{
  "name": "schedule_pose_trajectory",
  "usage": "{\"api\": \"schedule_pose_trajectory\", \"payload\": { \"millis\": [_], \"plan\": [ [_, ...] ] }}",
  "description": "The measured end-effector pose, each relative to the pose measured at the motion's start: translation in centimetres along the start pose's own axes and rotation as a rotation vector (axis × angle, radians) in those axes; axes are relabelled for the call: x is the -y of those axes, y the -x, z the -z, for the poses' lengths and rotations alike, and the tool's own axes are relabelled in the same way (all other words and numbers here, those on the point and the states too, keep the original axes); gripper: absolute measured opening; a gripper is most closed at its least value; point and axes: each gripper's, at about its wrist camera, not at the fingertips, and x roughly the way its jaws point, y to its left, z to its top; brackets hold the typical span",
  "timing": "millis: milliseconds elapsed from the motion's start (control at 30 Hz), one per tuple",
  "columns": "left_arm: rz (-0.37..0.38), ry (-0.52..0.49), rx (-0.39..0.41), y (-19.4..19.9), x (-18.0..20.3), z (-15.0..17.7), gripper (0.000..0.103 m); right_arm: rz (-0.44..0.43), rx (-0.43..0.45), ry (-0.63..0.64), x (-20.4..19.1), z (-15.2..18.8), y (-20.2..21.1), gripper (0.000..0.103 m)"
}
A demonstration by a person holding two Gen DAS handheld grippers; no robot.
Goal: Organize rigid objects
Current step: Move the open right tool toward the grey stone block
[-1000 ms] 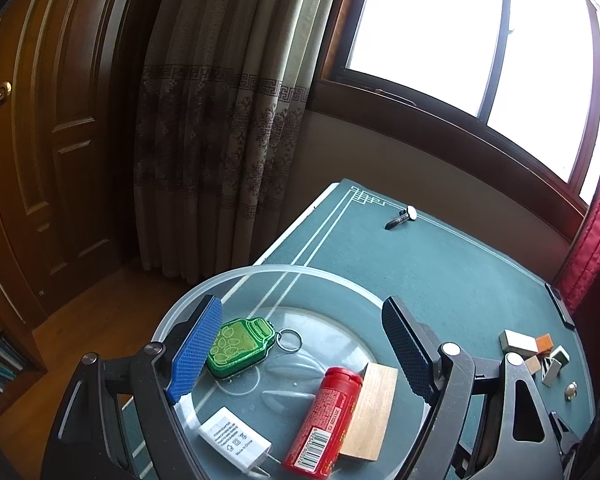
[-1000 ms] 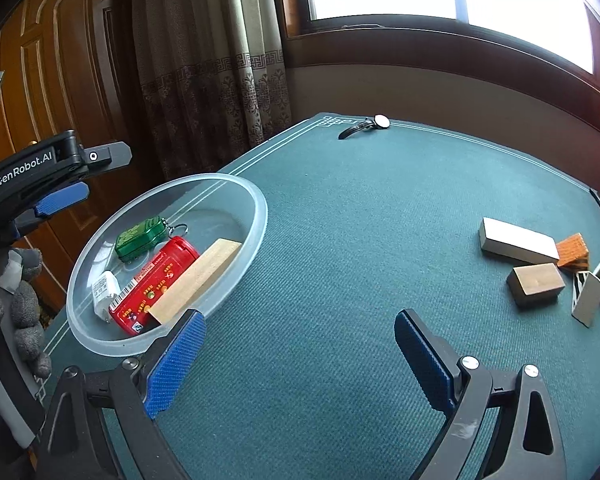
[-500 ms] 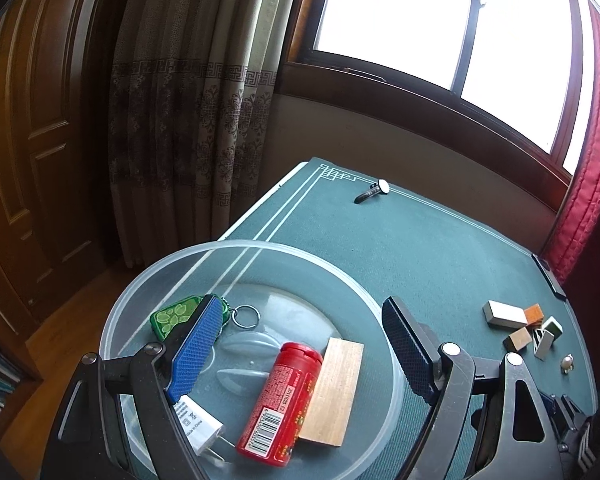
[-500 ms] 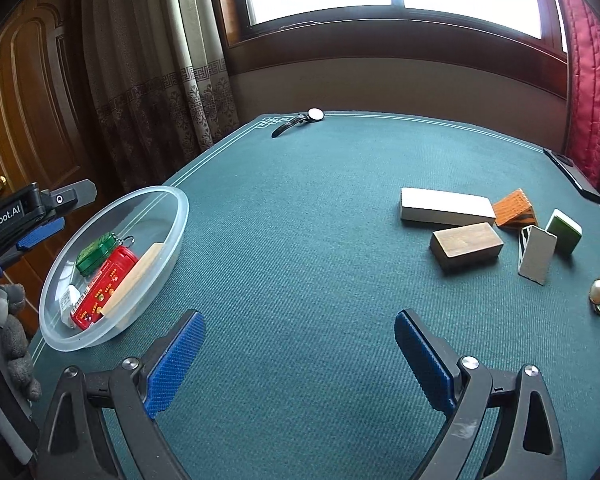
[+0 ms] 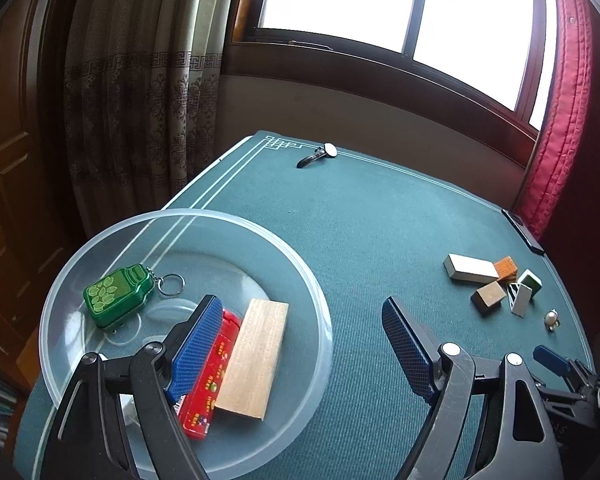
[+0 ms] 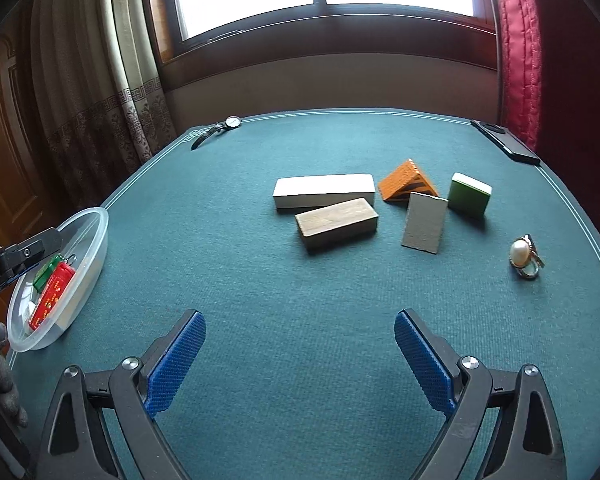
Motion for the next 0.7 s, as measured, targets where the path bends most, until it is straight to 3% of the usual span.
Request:
{"api": "schedule_pose_trajectory", "payload": {
  "millis": [233,567,700],
  "plan": [
    [0.044,-0.062,-0.037,-0.6,2.7,1.2,0.083,0.045,-0.012,-0.087,3.8,-0.3,0.1,0.098],
    [0.091,-0.108,-0.078,-1.2,5.0,2.1,0.083,0.085,-0.016,-0.11,6.6,-1.7,-0.5,0.097],
    [0.098,-0.116,-0.093,-1.6,5.5,2.4,0.083,0.086,-0.019,-0.133,7.1,-2.7,-1.1,0.083]
  ]
}}
